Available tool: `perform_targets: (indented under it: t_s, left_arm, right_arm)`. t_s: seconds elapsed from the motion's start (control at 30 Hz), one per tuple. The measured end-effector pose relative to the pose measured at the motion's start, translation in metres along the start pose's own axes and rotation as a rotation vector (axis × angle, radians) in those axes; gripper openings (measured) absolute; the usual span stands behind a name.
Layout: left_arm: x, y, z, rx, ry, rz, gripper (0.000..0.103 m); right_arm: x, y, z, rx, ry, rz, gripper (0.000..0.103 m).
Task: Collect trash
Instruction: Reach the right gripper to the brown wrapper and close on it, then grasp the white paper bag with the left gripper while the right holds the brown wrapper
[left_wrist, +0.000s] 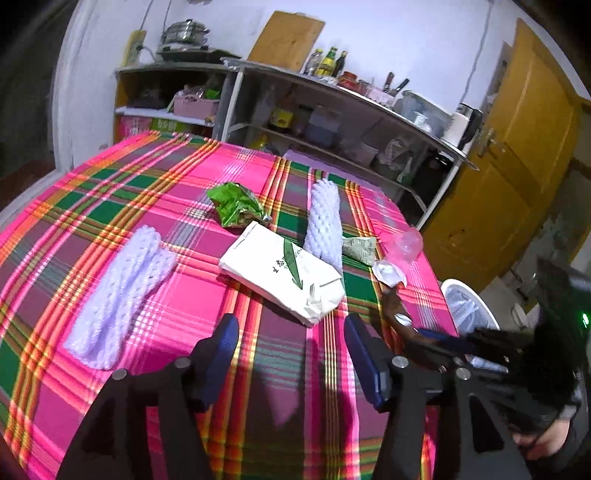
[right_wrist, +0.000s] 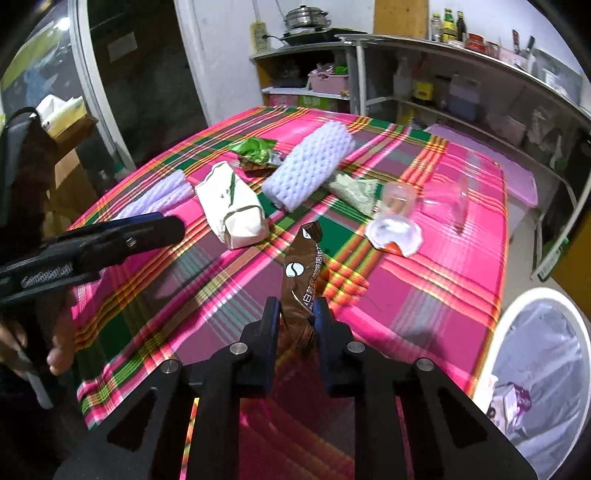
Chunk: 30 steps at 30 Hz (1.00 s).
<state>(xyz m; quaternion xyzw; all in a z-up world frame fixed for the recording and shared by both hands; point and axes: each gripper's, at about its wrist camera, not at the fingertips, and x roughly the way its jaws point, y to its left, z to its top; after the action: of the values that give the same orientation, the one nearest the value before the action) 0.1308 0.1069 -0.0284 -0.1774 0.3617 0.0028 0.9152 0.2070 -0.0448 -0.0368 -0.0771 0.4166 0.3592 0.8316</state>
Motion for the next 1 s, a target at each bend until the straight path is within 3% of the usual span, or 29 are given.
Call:
perform_targets:
  t_s: [0.37, 0.57, 0.83, 1.0]
  left_arm:
    - [0.035, -0.013, 0.016, -0.108, 0.001, 0.056, 0.079]
    - [0.053, -0.013, 0.022, -0.137, 0.025, 0.115, 0.079]
    - [0.06, -0.012, 0.022, -0.149, 0.046, 0.136, 0.079]
    - [0.059, -0.008, 0.023, -0.144, 0.051, 0.146, 0.068]
  right_arm:
    - [-0.01, -0.02, -0.011, 0.051, -0.007, -0.002, 0.02]
    - [-0.015, -0.025, -0.016, 0.061, -0.017, 0.003, 0.02]
    - [-0.017, -0.026, -0.019, 0.071, -0.015, 0.003, 0.02]
    - [-0.019, -0.026, -0.018, 0.072, -0.017, 0.004, 0.02]
